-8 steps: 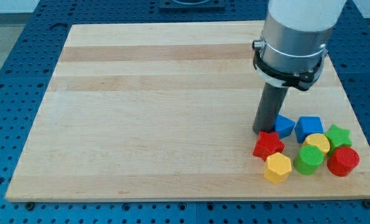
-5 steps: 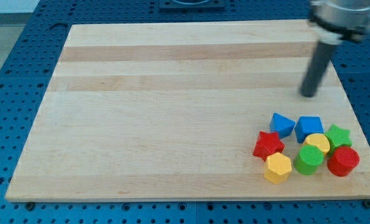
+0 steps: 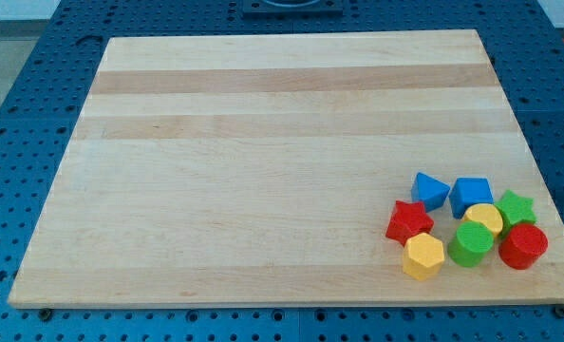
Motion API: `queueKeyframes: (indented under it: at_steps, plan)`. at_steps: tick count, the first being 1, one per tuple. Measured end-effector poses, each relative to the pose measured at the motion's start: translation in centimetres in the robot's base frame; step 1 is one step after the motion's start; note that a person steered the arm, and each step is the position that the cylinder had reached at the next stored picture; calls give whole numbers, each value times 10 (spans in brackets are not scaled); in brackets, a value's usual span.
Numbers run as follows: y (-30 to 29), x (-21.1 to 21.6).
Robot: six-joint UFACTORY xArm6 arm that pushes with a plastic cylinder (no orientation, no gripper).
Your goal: Push the red circle into green circle
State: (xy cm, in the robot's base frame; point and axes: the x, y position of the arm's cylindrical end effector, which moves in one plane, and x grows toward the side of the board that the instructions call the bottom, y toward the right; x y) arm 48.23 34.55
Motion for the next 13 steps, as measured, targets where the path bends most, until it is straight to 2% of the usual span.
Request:
queueKeyframes:
  at_steps: [2,3,4,6,8,10,11,12,13]
  plan:
    - [-1,122]
    - [-21,134]
    - [-67,124]
    - [-112,78]
    - [-160,57]
    - [-67,60]
    - [-32,79]
    - [-32,110]
    - [-85,113]
